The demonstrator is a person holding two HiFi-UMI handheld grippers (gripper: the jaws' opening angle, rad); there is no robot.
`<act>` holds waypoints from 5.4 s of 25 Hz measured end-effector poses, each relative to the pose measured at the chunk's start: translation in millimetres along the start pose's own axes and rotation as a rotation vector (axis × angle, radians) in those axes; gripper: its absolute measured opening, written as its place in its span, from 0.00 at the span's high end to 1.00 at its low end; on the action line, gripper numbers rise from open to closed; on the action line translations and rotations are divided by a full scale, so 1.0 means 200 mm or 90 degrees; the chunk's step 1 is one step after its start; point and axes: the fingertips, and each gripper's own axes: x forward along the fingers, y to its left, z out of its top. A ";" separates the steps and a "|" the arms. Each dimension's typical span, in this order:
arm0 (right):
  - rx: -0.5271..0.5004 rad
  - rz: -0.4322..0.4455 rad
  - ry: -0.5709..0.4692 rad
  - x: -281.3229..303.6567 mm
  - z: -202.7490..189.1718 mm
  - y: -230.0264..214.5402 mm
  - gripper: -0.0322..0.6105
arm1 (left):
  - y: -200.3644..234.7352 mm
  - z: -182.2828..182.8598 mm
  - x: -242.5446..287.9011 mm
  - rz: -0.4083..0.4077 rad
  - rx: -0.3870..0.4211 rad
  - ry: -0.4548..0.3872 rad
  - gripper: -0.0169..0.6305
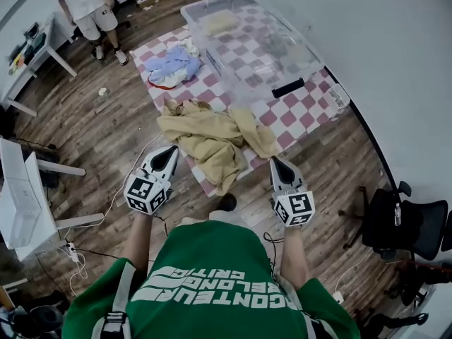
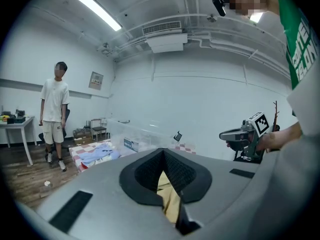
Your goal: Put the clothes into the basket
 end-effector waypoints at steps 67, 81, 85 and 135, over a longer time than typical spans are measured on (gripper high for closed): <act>-0.053 0.188 0.420 1.06 -1.19 0.09 0.27 | 0.72 -0.96 0.78 -0.152 0.066 0.367 0.34; -0.097 0.185 0.482 1.20 -1.37 0.26 0.28 | 0.73 -1.29 1.00 -0.251 -0.010 0.458 0.33; -0.100 0.194 0.491 1.22 -1.38 0.26 0.28 | 0.72 -1.30 1.01 -0.273 -0.040 0.461 0.33; -0.148 0.199 0.304 1.33 -0.74 0.51 0.62 | 0.33 -0.60 0.86 -0.348 -0.285 0.172 0.52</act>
